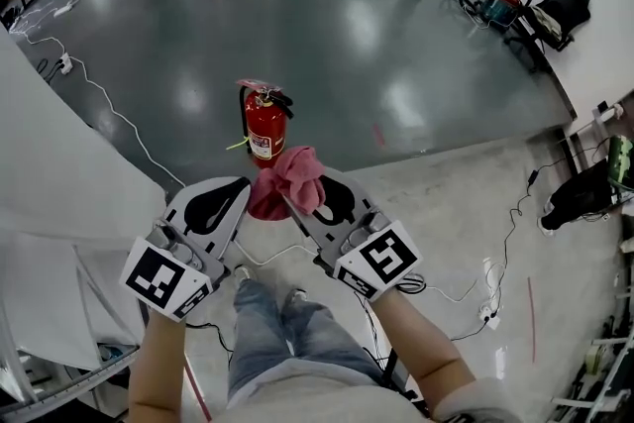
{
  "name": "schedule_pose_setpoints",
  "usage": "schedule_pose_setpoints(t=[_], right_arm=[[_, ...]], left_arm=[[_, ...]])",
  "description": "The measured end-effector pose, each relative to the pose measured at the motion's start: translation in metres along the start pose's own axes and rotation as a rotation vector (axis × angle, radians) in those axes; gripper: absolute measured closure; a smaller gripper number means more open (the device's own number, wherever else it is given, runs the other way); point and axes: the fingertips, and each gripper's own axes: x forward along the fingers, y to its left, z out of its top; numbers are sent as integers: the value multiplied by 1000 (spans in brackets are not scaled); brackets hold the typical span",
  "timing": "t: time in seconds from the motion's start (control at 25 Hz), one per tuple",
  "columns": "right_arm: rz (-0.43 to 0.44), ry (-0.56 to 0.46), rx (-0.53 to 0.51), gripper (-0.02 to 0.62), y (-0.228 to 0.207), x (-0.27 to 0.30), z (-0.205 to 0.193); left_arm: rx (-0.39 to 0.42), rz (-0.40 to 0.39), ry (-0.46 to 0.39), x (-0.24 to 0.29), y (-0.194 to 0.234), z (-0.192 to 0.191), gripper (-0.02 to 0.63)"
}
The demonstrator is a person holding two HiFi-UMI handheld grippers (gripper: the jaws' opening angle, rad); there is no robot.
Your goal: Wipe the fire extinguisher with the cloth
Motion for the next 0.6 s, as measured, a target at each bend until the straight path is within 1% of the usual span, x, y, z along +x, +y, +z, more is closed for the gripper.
schedule_pose_setpoints(t=[0.4, 0.6], right_arm=[[-6, -36, 3, 453, -5, -3, 22], [-3, -52, -16, 453, -8, -13, 40]], left_arm=[[34, 0, -37, 4, -2, 21, 597], [44, 5, -45, 9, -9, 36, 598]])
